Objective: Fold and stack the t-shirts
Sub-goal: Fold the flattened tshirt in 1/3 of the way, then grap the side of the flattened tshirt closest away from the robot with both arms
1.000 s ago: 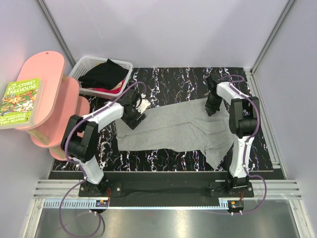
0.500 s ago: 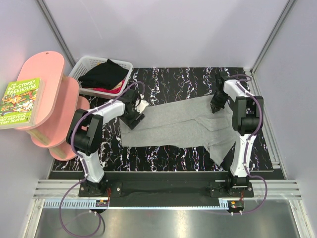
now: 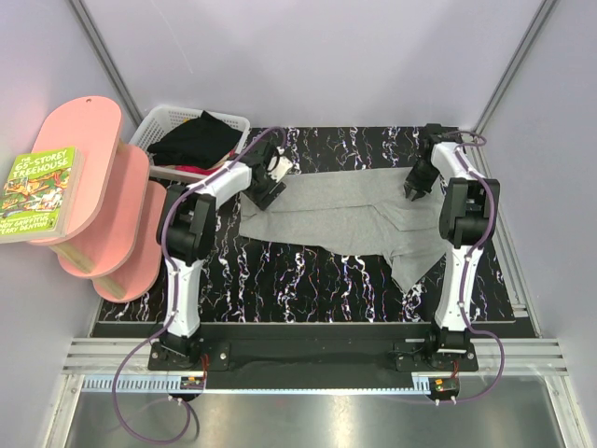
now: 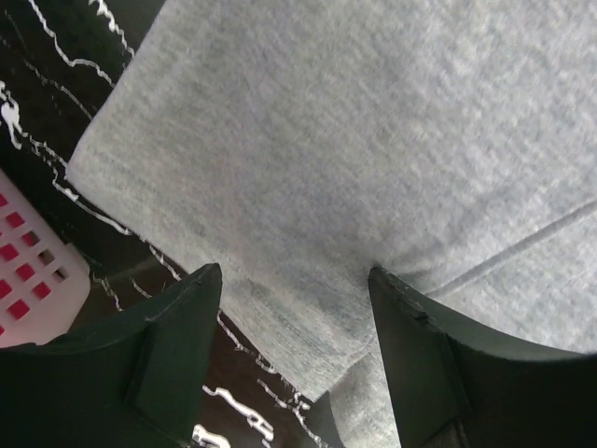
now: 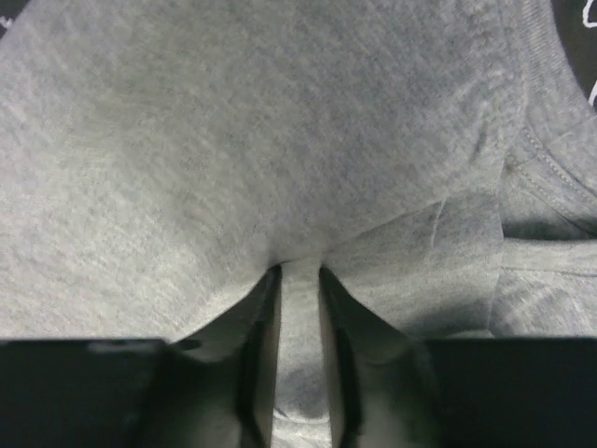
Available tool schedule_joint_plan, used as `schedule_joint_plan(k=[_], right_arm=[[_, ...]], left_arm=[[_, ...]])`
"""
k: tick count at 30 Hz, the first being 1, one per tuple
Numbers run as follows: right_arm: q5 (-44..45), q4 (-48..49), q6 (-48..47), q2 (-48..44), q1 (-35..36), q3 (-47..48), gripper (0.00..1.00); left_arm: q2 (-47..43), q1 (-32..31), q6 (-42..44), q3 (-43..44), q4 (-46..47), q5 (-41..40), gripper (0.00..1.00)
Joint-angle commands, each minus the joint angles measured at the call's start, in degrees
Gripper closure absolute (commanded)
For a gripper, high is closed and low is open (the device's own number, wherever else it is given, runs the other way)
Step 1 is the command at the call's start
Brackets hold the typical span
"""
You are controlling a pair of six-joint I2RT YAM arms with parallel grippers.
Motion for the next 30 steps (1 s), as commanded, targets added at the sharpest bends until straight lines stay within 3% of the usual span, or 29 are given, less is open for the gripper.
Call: schedule_joint_plan(k=[1,2,4,8,14,18,30], right_arm=[[3.9,0.2,-3.0,-9.9,1.7,2.8,0.64],[4.6,0.2,-3.4,-11.9,3.7,2.5,0.56],[7.3,-0.2,-3.8,-18.1,6.4,0.6,0.50],[12.3,-1.8,-5.1,-29.1,13.9,-7.4,0.52],[14.6,-5.8,0.9,-43.3,25.2,-29.6,0.55],[12.8,-5.1,6.9,-49.5,27.9,-45.0,0.57],[12.4,-4.9,12.9,-51.1,29.5,-53.7,0.57]], left_arm=[[-6.2,-0.1,1.1,1.3,-1.1,-1.9,0.29],[-7.8,-0.1,1.3,0.7,-1.4,-1.8,0.27],[-13.8,-0.1,1.3,-2.2,-2.3,-0.7,0.25],[-26.3,-0.1,2.1,-11.1,-4.0,3.8,0.22],[-40.1,-0.1,4.5,-29.4,-7.1,8.7,0.21],[-38.8,-0.1,4.4,-37.0,-6.0,8.6,0.25],[-26.2,0.6,2.9,-31.9,2.2,5.6,0.27]])
